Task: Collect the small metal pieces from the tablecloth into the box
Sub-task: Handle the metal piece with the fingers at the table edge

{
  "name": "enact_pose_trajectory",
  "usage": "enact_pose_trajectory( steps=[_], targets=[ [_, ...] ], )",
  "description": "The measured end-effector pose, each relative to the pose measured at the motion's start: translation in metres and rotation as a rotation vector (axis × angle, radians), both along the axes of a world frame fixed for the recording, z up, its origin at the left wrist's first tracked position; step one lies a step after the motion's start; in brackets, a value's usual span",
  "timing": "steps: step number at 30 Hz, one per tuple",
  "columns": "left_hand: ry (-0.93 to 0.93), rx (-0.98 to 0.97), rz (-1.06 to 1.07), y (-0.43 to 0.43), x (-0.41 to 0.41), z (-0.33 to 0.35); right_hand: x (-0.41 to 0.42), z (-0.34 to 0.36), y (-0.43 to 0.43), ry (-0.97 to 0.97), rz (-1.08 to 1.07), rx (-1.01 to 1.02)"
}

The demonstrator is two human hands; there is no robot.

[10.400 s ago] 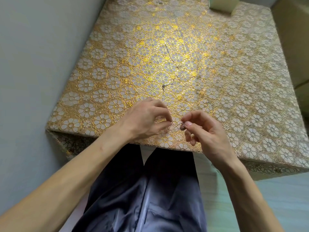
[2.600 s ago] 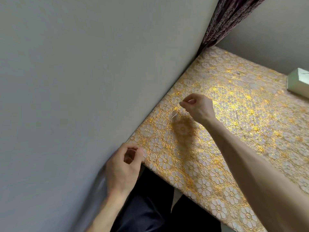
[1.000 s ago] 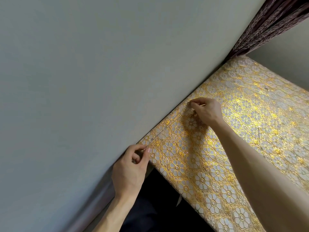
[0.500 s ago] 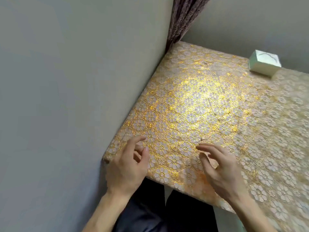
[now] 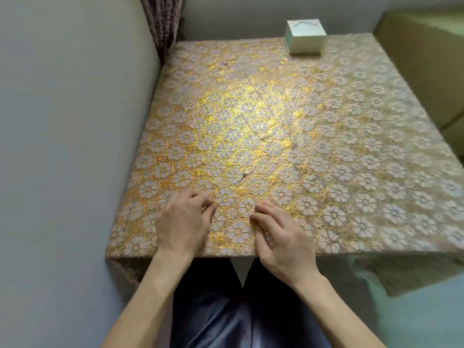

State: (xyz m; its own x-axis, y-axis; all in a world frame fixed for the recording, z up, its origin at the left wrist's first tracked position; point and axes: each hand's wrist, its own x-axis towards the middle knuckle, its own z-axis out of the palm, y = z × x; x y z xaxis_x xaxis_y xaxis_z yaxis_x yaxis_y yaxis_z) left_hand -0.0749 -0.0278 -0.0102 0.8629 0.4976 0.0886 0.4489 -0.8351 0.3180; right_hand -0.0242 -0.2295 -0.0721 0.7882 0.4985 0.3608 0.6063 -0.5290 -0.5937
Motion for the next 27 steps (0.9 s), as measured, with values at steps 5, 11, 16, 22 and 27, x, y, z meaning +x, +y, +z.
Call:
enact_pose_trajectory(
  steps=[5, 11, 16, 22, 27],
  targets=[
    [-0.038, -0.025, 0.017, -0.003, -0.001, -0.007, 0.001, 0.001, -0.003, 0.033, 0.006, -0.010],
    [-0.098, -0.159, -0.005, -0.003, -0.014, -0.015, 0.000, 0.004, -0.003, 0.047, 0.005, -0.014],
    [-0.236, -0.446, 0.035, -0.016, -0.037, -0.008, 0.001, 0.010, -0.003, 0.145, 0.024, 0.041],
    [-0.217, -0.545, 0.047, -0.034, -0.060, -0.006, 0.002, 0.033, -0.003, 0.276, -0.039, 0.104],
    [-0.191, -0.650, -0.012, -0.050, -0.076, 0.002, 0.001, 0.049, 0.003, 0.572, -0.077, -0.032]
  ],
)
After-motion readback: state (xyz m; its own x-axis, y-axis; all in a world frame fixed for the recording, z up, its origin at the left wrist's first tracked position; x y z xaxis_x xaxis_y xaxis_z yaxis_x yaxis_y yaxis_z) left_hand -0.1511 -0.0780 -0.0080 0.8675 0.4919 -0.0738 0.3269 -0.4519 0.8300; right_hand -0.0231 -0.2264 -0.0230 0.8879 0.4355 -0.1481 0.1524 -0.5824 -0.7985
